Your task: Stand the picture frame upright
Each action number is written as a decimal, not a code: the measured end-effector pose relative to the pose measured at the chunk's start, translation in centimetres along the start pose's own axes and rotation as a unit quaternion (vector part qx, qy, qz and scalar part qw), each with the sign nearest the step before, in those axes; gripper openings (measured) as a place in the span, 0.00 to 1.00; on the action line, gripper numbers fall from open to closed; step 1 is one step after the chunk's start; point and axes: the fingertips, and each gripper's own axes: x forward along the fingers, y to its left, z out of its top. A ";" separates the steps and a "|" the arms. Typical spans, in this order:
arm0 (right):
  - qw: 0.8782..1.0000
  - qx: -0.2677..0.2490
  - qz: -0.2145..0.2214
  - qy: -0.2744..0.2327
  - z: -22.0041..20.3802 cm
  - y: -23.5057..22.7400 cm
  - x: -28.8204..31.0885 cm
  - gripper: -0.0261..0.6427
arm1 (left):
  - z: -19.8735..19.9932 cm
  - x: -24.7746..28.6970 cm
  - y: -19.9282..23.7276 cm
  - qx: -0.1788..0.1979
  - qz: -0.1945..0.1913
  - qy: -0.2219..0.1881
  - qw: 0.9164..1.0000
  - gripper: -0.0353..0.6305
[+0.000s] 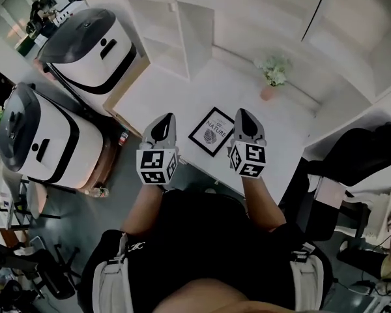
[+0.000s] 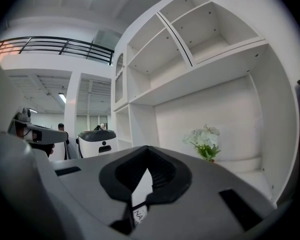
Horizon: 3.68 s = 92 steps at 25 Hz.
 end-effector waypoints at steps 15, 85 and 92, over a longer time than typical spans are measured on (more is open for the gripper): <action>0.986 0.007 -0.169 0.008 -0.8 -5.3 2.2 0.04 | 0.3 12.6 -1.3 0.010 -0.173 0.005 0.985 0.08; 0.891 0.238 -0.247 0.296 -26.0 -3.3 2.0 0.21 | -25.7 19.0 0.6 -0.036 -0.385 0.405 0.828 0.35; 0.878 0.260 -0.234 0.328 -28.0 -3.7 3.0 0.21 | -27.1 19.7 -0.5 -0.092 -0.412 0.431 0.798 0.35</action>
